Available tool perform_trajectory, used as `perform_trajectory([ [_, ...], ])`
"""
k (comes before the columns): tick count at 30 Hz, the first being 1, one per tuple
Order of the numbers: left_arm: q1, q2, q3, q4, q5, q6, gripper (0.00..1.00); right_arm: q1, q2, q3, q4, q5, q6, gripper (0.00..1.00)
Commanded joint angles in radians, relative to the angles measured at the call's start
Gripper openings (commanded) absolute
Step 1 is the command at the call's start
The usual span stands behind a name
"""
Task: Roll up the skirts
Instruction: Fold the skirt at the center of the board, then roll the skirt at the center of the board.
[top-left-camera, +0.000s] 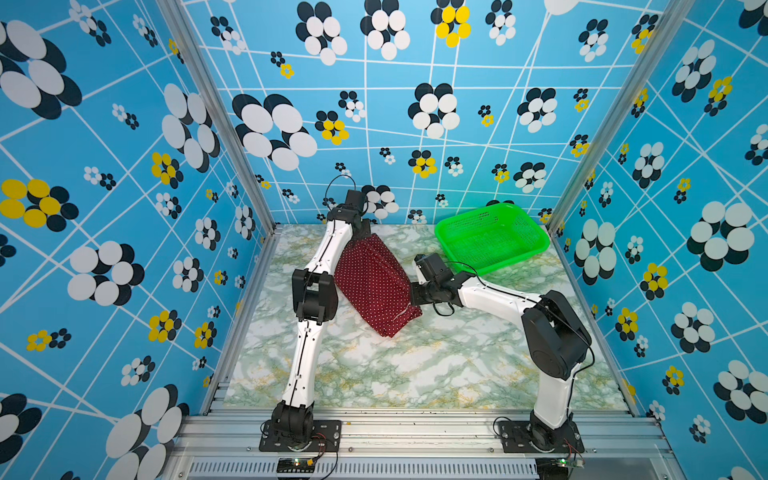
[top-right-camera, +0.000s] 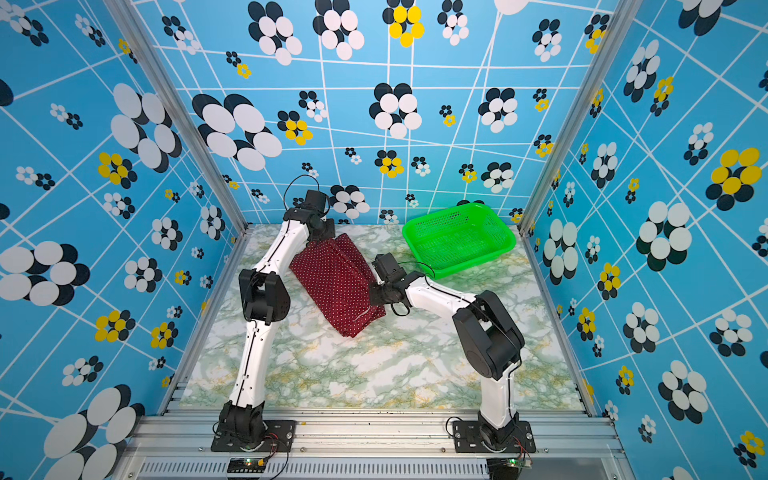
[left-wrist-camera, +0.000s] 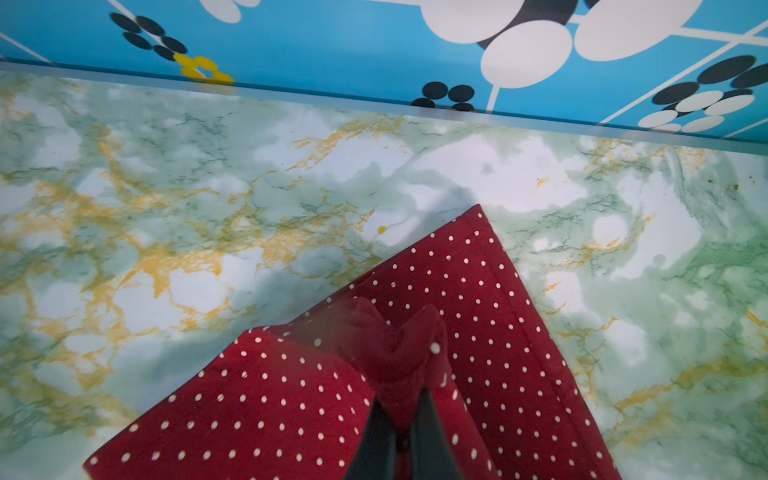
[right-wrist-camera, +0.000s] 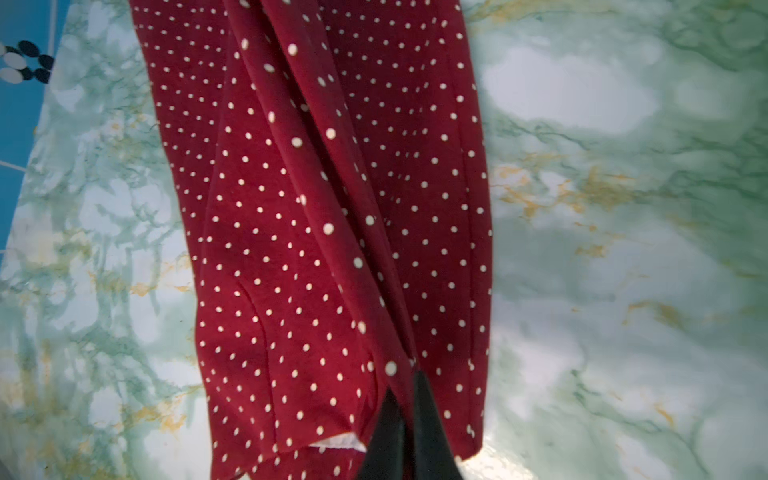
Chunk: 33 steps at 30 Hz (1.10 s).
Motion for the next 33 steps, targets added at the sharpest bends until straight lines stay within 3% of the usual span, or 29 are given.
perform_trajectory([
  [1, -0.001, 0.020, 0.004, 0.152, -0.003, 0.024, 0.05, -0.023, 0.049, 0.014, -0.089, -0.001, 0.010, 0.04],
  [2, -0.007, 0.019, -0.008, 0.178, 0.015, 0.055, 0.24, -0.028, 0.056, 0.019, -0.087, -0.009, 0.012, 0.12],
  [3, -0.012, 0.016, -0.016, 0.190, 0.015, 0.080, 0.46, -0.027, 0.061, 0.022, -0.089, -0.012, 0.011, 0.31],
  [4, -0.020, 0.010, -0.022, 0.196, 0.007, 0.119, 0.69, -0.028, 0.064, 0.026, -0.090, -0.014, 0.009, 0.59],
  [5, -0.026, -0.002, -0.034, 0.202, -0.002, 0.152, 0.78, -0.029, 0.063, 0.026, -0.090, -0.016, 0.008, 0.78],
  [7, -0.034, -0.057, -0.103, 0.244, -0.009, 0.212, 0.85, -0.034, 0.050, 0.022, -0.080, -0.020, 0.007, 0.94],
  [8, -0.037, -0.110, -0.176, 0.293, -0.003, 0.250, 0.87, -0.040, 0.038, 0.015, -0.072, -0.026, 0.008, 0.96],
  [14, -0.058, -0.582, -0.893, 0.859, 0.077, 0.497, 0.89, -0.095, -0.059, -0.034, -0.036, -0.075, 0.023, 0.98],
  [18, -0.120, -0.855, -1.371, 1.193, 0.175, 0.794, 0.92, -0.151, -0.157, -0.101, -0.004, -0.108, 0.033, 0.99],
  [21, -0.228, -0.984, -1.588, 1.213, 0.096, 1.084, 0.93, -0.196, -0.250, -0.167, 0.015, -0.132, 0.037, 0.99],
  [23, -0.297, -1.082, -1.708, 1.196, 0.036, 1.194, 0.94, -0.221, -0.316, -0.215, 0.026, -0.140, 0.038, 0.99],
  [29, -0.423, -1.380, -1.930, 0.938, -0.007, 1.296, 0.95, -0.259, -0.442, -0.335, 0.075, -0.179, 0.063, 0.99],
  [33, -0.495, -1.473, -2.019, 0.823, -0.092, 1.374, 0.95, -0.259, -0.474, -0.379, 0.105, -0.195, 0.075, 0.99],
])
